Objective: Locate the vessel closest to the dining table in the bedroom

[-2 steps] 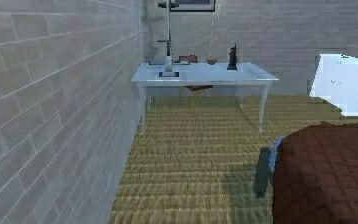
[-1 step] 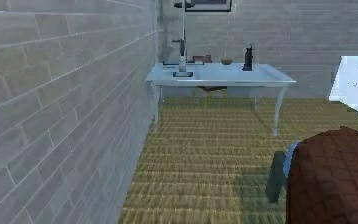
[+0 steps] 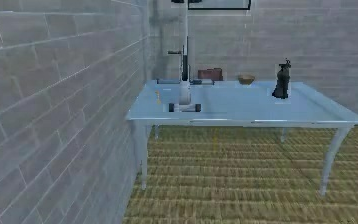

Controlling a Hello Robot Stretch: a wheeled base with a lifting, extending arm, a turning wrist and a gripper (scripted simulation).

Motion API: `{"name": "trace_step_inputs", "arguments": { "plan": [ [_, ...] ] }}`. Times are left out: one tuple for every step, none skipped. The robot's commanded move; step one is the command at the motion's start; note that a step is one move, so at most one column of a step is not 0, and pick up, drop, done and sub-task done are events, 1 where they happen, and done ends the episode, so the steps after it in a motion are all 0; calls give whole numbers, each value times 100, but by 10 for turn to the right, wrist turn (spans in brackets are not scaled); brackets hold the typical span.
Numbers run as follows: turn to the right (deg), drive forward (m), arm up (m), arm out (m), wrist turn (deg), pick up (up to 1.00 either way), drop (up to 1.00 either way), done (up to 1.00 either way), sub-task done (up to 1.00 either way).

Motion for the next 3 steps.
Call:
{"name": "trace_step_inputs", "arguments": {
  "plan": [
    [0,60,0,0,0,0,0,0,0],
    [450,0,0,0,0,0,0,0,0],
    [300,0,0,0,0,0,0,0,0]
  ]
}}
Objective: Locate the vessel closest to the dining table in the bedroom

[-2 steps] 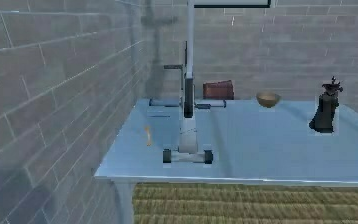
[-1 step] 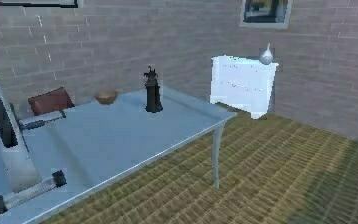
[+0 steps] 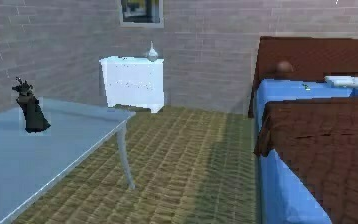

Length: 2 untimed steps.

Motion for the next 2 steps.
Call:
{"name": "trace_step_inputs", "arguments": {
  "plan": [
    [0,100,0,0,0,0,0,0,0],
    [30,0,0,0,0,0,0,0,0]
  ]
}}
